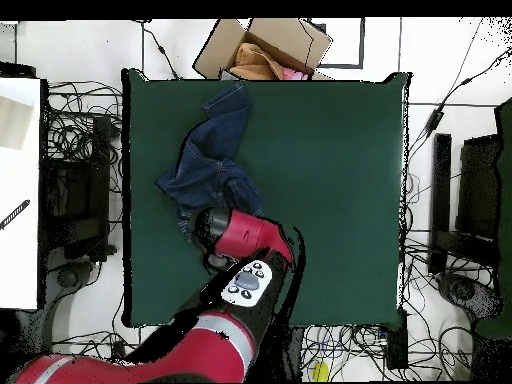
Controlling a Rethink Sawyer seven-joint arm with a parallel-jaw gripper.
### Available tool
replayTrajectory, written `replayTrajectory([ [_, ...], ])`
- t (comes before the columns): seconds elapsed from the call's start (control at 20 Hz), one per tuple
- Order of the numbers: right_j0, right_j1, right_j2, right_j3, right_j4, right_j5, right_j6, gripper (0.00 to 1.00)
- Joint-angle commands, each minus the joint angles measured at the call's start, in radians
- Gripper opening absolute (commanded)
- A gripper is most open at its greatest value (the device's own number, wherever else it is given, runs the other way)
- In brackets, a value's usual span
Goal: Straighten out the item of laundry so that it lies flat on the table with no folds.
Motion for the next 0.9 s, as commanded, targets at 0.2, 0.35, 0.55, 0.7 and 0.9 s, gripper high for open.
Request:
replayTrajectory([
  [0.2, -0.030, -0.015, 0.156, 0.115, -0.017, -0.123, 0.095, 1.00],
  [0.35, -0.024, -0.015, 0.165, 0.131, -0.012, -0.150, 0.114, 1.00],
  [0.55, -0.021, -0.011, 0.171, 0.135, -0.006, -0.166, 0.130, 1.00],
  [0.7, -0.017, -0.003, 0.174, 0.132, -0.001, -0.176, 0.146, 1.00],
  [0.9, -0.015, 0.007, 0.186, 0.138, 0.009, -0.208, 0.163, 1.00],
])
